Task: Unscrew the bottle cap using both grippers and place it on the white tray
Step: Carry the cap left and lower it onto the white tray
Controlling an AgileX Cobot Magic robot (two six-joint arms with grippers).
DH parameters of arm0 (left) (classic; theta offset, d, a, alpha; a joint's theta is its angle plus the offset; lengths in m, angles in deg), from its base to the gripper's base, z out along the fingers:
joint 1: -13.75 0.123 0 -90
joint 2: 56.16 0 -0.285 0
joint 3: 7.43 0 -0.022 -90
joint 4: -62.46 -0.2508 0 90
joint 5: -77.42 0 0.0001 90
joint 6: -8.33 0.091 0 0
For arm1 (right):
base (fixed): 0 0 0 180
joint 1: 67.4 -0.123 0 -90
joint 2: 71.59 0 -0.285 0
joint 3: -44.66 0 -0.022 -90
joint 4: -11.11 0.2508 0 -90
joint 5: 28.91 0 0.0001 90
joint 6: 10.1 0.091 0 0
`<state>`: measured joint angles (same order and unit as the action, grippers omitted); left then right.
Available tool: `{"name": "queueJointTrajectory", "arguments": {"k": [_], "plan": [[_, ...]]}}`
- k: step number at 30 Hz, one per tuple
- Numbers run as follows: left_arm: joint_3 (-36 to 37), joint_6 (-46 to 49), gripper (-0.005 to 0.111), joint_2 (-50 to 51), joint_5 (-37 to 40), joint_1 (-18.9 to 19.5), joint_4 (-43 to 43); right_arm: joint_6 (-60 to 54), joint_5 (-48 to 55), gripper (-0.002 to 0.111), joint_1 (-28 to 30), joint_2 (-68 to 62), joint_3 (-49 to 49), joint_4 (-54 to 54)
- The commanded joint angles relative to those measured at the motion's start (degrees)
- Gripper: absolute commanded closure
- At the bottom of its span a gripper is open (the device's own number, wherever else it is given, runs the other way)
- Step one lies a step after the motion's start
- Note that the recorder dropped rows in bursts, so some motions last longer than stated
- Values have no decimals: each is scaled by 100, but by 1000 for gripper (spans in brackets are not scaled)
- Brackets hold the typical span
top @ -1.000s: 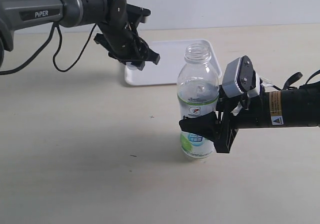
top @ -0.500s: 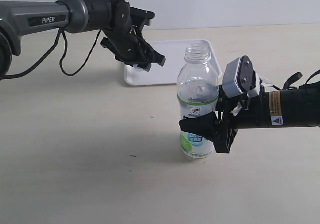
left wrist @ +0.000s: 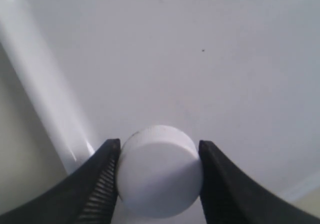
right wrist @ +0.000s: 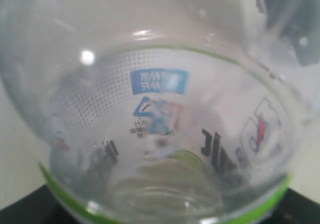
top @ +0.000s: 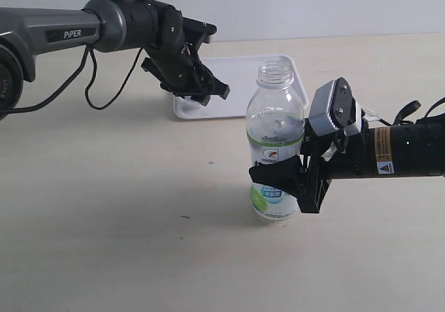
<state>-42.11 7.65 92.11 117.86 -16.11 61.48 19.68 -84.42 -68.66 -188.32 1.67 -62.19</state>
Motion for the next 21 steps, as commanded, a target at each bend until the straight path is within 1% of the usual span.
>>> {"name": "queueJointTrajectory", "arguments": {"k": [1, 4, 8, 12, 17, 19, 21], "plan": [[-39, 68, 105, 35, 30, -10, 32, 42, 627, 108, -5, -49, -43, -160], [-39, 68, 96, 25, 30, -10, 32, 42, 627, 108, -5, -49, -43, -160], [-39, 68, 73, 25, 39, -10, 32, 42, 627, 108, -5, -49, -43, -160], [-39, 68, 57, 13, 53, -10, 32, 42, 627, 108, -5, -49, -43, -160], [-39, 68, 50, -13, 53, -10, 32, 42, 627, 108, -5, -49, -43, -160], [-39, 68, 47, -40, 53, -10, 32, 42, 627, 104, -5, -49, -43, -160], [-39, 68, 44, -64, 74, -10, 32, 42, 627, 99, -5, -49, -43, -160]]}}
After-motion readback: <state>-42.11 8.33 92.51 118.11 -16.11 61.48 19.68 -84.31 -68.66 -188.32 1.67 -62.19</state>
